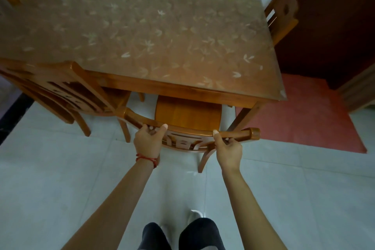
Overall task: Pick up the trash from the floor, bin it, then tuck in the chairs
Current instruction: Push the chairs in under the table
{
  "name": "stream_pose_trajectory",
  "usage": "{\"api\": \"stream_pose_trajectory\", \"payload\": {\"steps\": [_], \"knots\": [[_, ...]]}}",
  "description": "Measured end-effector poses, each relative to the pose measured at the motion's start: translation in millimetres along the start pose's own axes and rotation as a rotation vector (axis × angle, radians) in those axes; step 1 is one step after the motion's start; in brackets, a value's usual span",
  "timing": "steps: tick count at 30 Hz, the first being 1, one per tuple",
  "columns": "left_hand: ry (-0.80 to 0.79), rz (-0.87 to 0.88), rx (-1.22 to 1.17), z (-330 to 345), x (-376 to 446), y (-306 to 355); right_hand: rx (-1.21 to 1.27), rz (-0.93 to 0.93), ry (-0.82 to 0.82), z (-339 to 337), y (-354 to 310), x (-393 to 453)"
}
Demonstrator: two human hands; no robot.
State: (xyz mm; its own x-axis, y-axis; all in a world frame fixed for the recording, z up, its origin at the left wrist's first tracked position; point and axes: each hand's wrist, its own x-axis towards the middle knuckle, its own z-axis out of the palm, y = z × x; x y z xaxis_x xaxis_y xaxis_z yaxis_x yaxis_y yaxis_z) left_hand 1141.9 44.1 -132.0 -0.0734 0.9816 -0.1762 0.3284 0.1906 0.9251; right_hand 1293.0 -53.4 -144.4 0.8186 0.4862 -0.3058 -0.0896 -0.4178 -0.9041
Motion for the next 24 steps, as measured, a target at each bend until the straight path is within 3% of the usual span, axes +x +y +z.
{"api": "stream_pose_trajectory", "payload": {"steps": [24], "knots": [[-0.002, -0.003, 0.02, 89.1, 108.5, 49.2, -0.095, -0.049, 0.005, 34.4, -60.5, 136.9]]}}
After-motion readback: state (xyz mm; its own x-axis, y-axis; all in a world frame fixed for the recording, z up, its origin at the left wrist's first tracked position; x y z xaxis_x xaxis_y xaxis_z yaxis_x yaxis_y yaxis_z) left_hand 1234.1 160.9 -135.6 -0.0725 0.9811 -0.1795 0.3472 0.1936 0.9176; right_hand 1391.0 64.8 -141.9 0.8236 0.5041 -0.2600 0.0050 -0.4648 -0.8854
